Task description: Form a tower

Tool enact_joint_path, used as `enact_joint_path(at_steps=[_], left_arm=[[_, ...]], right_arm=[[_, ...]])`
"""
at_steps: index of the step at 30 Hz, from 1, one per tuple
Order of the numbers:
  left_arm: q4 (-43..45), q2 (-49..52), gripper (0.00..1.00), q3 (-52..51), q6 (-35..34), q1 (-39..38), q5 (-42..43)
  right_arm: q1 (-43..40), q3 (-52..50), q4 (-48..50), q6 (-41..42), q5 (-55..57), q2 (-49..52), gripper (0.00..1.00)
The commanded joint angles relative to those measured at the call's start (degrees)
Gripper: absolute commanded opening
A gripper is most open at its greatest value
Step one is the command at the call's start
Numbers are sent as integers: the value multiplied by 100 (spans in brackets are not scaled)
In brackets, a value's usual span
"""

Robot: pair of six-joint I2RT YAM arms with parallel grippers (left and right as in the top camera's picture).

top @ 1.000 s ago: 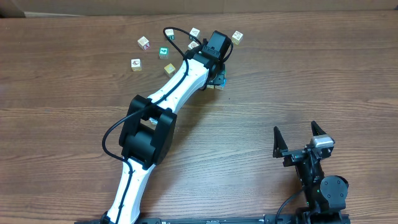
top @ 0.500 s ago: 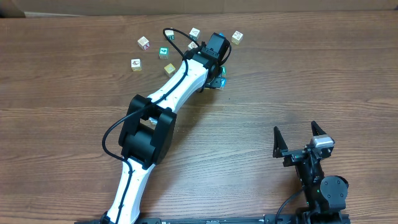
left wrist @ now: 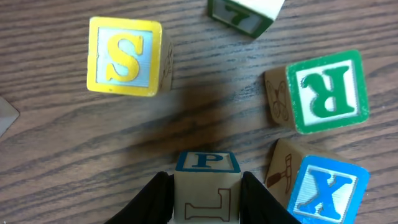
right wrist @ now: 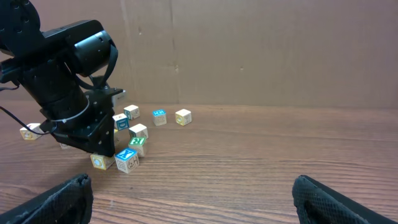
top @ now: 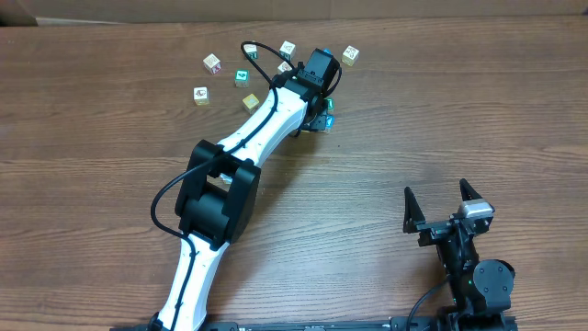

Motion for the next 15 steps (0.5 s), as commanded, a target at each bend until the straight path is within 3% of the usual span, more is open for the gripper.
enact_joint_path(at_steps=[1, 4, 7, 15], left_arm=[[-26, 11, 32, -24, 111, 33, -28], [-31, 11, 34, -24, 114, 33, -28], [-33, 11, 27, -24, 111, 33, -28], [-177, -136, 22, 52, 111, 33, 79]], right_arm=[[35, -59, 17, -9, 55, -37, 100], [35, -61, 17, -9, 55, -37, 100], [35, -61, 17, -9, 55, -37, 100], [35, -61, 17, -9, 55, -37, 100]])
